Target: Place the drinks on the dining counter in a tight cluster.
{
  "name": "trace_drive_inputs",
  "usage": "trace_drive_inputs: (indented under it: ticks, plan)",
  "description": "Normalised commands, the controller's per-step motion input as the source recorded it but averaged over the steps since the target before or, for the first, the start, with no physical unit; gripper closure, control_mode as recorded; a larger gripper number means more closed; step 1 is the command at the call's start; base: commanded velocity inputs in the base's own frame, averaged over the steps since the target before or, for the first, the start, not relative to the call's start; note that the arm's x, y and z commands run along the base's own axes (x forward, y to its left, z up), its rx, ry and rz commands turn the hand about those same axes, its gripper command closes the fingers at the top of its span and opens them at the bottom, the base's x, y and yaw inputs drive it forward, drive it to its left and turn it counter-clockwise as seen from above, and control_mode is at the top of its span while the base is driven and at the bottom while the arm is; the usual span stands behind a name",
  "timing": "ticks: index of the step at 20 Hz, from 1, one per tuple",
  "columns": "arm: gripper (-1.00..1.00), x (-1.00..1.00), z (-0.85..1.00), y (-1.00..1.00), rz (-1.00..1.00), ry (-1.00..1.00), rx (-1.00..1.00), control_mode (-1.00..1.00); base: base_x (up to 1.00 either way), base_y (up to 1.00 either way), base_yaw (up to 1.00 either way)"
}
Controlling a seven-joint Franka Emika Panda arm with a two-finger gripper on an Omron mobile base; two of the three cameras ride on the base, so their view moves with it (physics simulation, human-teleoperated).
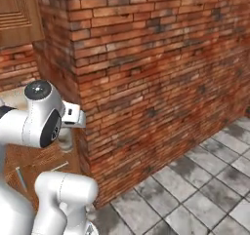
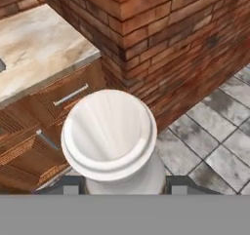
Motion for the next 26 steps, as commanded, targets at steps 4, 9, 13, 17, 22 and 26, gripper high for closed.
trace_drive_inputs:
  ticks: [4, 9, 13, 17, 22, 26]
  plan:
    - [1.00, 0.00, 0.00, 0.00, 0.00, 0.00, 0.00, 1.00, 0.06, 0.08, -1.00]
    - [1.00, 0.00, 0.00, 0.00, 0.00, 0.00, 0.00, 1.00, 0.03, 0.02, -1.00]
    - [1.00, 0.00, 0.00, 0.00, 0.00, 0.00, 0.00, 1.00, 0.02, 0.01, -1.00]
    - [1.00, 0.00, 0.00, 0.00, 0.00, 0.00, 0.00, 1.00, 0.04, 0.04, -0.99]
    - [1.00, 0.00, 0.00, 0.00, 0.00, 0.00, 0.00, 1.00, 0.10, 0.10, -0.97]
    - [1.00, 0.00, 0.00, 0.00, 0.00, 0.00, 0.00, 1.00, 0.35, 0.31, -0.89]
